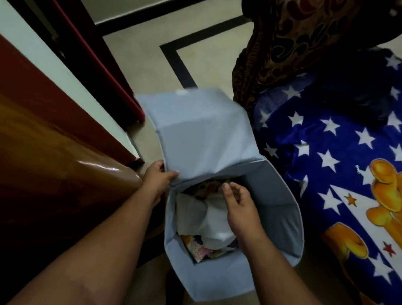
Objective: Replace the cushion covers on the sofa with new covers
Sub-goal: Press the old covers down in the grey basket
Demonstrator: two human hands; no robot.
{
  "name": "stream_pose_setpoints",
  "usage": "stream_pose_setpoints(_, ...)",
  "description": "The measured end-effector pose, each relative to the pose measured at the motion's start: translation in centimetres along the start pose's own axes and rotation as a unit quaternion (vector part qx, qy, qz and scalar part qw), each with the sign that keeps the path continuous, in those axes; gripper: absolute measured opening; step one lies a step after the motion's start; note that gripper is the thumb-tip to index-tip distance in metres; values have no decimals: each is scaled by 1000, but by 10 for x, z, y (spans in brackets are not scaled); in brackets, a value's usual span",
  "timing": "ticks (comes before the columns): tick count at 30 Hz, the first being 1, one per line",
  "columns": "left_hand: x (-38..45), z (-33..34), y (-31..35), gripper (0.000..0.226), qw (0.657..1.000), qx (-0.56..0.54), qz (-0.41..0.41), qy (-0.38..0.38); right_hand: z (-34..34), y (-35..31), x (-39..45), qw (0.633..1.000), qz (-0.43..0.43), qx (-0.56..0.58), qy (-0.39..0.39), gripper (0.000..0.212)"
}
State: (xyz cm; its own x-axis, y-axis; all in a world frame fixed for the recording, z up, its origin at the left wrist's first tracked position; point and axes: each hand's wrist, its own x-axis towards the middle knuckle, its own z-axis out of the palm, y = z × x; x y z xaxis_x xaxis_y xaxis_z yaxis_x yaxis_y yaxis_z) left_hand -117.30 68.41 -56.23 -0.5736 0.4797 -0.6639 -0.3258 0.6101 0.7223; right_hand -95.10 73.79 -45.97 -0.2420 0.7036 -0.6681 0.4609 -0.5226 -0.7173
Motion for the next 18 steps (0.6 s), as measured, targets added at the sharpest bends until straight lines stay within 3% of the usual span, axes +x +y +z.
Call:
stream_pose_setpoints(2, -14, -6, 15, 57, 998, -35, 18, -42, -5, -11, -11, 1000, -7, 3, 0, 50)
stream_pose_setpoints(6, -43, -12, 62, 48, 992, 14, 108, -69, -14, -50, -35, 997, -8, 73, -4, 55)
stream_pose_setpoints(9, -82, -14, 100, 53, 977, 57, 187, -86, -25, -83, -62, 988, -11, 152, 4, 66)
stream_pose_setpoints(12, -121, -10, 125, 32, 957, 123, 247, -87, -44, -102, -89, 971, 28, 236, 10, 98)
stream_pose_setpoints(15, -162, -5, 130, 26, 881, 290, 353, -124, -60, -113, -116, 953, 59, 297, 6, 109)
stream_pose_setpoints(16, -174, -6, 126, 28, 851, 347, 368, -140, -66, -113, -122, 948, 69, 308, 21, 99)
stream_pose_setpoints(18, -199, -8, 111, 42, 788, 455, 382, -160, -79, -102, -132, 941, 76, 323, 59, 57)
